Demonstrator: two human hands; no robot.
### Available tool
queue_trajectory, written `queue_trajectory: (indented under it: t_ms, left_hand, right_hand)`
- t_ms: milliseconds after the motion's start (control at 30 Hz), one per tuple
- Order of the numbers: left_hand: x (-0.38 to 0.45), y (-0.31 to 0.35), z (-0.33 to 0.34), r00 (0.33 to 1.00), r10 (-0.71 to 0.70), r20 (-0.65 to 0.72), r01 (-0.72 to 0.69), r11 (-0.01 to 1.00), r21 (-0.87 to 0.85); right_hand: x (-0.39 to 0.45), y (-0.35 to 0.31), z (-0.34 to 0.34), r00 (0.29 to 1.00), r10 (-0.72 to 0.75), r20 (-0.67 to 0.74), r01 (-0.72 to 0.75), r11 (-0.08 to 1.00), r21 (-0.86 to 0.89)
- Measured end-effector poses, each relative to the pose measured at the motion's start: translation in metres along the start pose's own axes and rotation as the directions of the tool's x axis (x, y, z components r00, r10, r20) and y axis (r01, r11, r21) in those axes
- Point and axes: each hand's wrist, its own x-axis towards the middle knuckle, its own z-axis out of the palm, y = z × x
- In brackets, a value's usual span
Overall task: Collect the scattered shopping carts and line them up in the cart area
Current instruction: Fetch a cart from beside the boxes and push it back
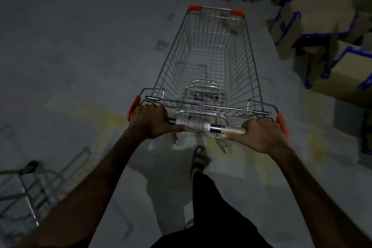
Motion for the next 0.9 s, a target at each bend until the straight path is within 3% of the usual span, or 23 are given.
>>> queue_trajectory:
  t_ms: [300,600,900]
  left_hand:
    - [0.148,-0.112,-0.05,0.982,-0.128,0.137,0.138,0.988,-0.067]
    - [0.281,-0.239,-0.076,0.961,-0.24,0.138,0.255,0.962,-0.101]
    - [0.43,-0.398,-0.099,0.951,-0.286,0.119,0.301,0.943,-0.14]
  right_hand:
    - [0.207,-0.072,-0.079,0.986,-0.165,-0.008,0.165,0.986,-0.03]
    - [0.398,-0.167,-0.155,0.95,-0.305,0.071,0.309,0.949,-0.056]
    - [0.601,-0.282,-0.203,0.953,-0.303,0.009,0.302,0.95,-0.083]
